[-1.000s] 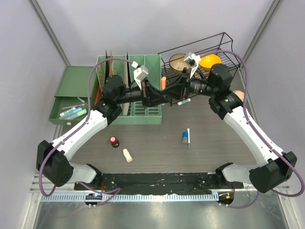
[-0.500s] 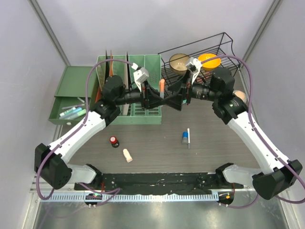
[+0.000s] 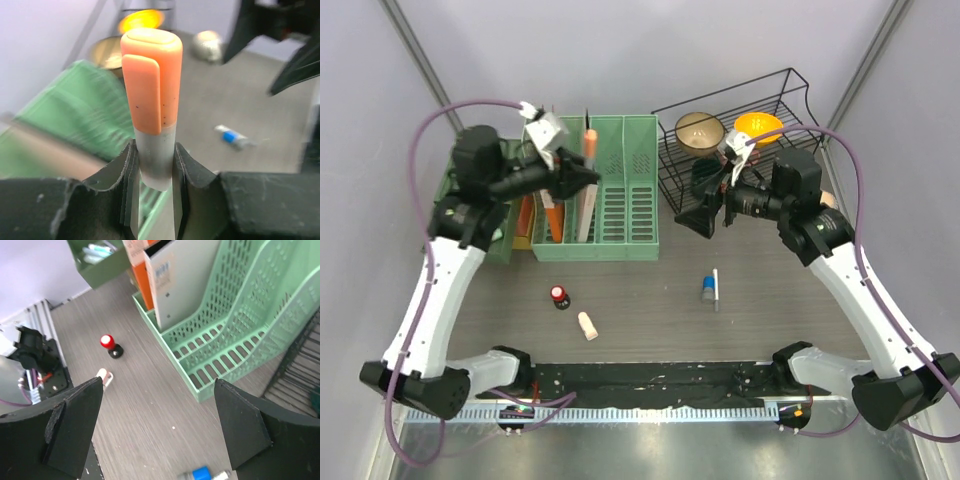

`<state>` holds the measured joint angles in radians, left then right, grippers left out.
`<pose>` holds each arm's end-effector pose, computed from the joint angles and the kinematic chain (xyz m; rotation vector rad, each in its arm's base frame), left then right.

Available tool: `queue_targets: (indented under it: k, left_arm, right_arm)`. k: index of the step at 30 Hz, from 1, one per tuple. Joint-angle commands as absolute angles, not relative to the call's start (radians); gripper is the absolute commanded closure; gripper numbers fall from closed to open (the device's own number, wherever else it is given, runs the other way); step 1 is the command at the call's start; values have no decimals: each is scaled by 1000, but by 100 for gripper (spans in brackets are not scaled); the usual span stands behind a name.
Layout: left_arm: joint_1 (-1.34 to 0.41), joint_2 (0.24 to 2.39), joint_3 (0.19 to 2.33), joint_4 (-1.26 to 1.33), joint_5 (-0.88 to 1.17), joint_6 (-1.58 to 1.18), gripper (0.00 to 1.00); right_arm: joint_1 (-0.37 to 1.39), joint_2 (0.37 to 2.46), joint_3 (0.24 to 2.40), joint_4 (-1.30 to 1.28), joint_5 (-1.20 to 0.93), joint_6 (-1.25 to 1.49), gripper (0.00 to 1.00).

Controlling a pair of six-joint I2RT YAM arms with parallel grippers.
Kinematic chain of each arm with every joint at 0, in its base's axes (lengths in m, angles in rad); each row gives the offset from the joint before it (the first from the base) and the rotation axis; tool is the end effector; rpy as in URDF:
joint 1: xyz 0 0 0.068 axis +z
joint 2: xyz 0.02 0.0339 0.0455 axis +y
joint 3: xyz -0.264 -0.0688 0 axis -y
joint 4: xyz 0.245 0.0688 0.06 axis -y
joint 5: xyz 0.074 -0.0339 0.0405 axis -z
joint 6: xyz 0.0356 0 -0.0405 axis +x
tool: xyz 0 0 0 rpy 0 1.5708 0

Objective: Organize the desk
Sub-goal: Place the stationery in the drawer.

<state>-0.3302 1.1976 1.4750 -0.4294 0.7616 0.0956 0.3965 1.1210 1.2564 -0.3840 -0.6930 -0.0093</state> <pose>0.2205 -0.1016 0.4690 0.9057 1.4975 -0.8243 0.2109 0.1129 0.4188 -0.8501 1.6461 0.8989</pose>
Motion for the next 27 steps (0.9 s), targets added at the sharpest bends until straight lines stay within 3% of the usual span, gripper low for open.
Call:
queue_targets:
  k: [1, 10, 16, 27]
  left_arm:
    - [-136, 1164, 1626, -940, 747, 469, 100]
    - [177, 1213, 1787, -1337, 589, 975, 100]
    - [377, 1270, 1737, -1362, 529, 1202, 100]
    - [426, 1384, 1643, -1267, 442, 1298, 100]
  right_arm:
    - [390, 1091, 1250, -440, -629, -94, 2]
    - [391, 1126, 1229, -472, -629, -120, 2]
    - [391, 1120, 1204, -479, -640, -136, 2]
    - [390, 1117, 1166, -477, -640, -147, 2]
